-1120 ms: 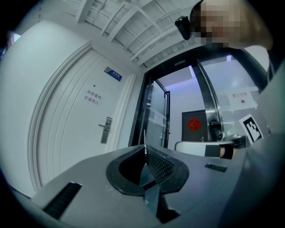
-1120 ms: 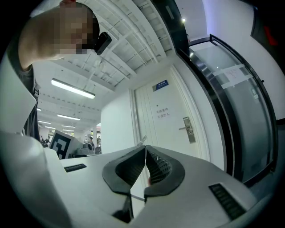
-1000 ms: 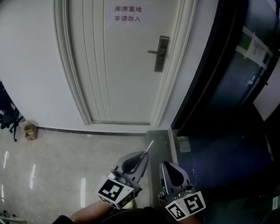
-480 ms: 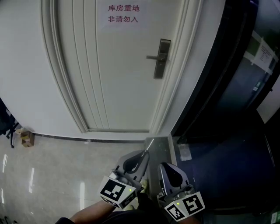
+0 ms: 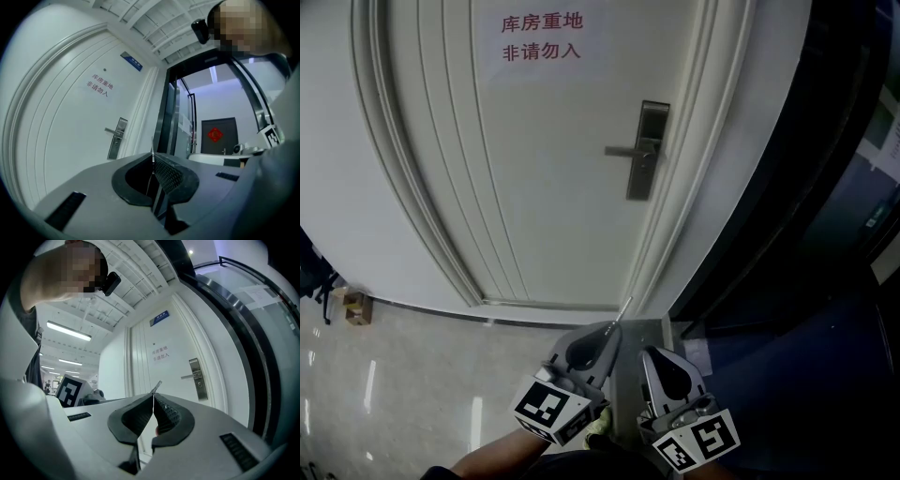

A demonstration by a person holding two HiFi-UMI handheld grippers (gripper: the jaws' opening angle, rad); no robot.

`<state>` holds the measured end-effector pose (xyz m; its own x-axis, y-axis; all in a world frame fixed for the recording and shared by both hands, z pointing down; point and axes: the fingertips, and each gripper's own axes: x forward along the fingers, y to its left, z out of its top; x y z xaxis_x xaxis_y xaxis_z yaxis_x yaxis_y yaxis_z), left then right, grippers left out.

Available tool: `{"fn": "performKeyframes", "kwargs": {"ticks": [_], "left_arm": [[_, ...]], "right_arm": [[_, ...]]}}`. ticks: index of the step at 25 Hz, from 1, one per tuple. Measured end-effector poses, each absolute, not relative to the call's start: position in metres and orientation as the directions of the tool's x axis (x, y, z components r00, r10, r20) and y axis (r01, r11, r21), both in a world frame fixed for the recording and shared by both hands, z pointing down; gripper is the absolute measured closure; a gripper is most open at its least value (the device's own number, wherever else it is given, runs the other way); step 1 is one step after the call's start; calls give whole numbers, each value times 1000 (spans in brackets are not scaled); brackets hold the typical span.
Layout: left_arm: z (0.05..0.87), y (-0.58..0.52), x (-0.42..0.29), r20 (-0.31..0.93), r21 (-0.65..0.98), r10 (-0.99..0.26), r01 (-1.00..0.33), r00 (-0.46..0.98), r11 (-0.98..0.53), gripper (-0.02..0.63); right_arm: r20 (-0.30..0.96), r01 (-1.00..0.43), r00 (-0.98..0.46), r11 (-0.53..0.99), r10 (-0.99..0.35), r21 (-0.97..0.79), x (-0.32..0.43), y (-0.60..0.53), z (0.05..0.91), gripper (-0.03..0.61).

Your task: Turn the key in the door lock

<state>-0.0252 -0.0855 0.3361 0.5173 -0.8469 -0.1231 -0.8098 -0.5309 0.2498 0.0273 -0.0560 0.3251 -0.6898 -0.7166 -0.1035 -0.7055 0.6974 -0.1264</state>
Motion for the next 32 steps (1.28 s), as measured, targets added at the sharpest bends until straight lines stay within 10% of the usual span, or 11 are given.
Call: {"fn": "performKeyframes", "kwargs": {"ticks": [15,32], "left_arm": [[336,-272,0,-149,510,-867,-714,476,-479,606],[381,-456,-18,-152,944,-842,-177,517,-279,606]], "right_arm": [[-101,-722,-667,674,-738,-156,72,-191,323,563],[-49,-792,-592,592,-804,-149,65,-298,334,563]]}}
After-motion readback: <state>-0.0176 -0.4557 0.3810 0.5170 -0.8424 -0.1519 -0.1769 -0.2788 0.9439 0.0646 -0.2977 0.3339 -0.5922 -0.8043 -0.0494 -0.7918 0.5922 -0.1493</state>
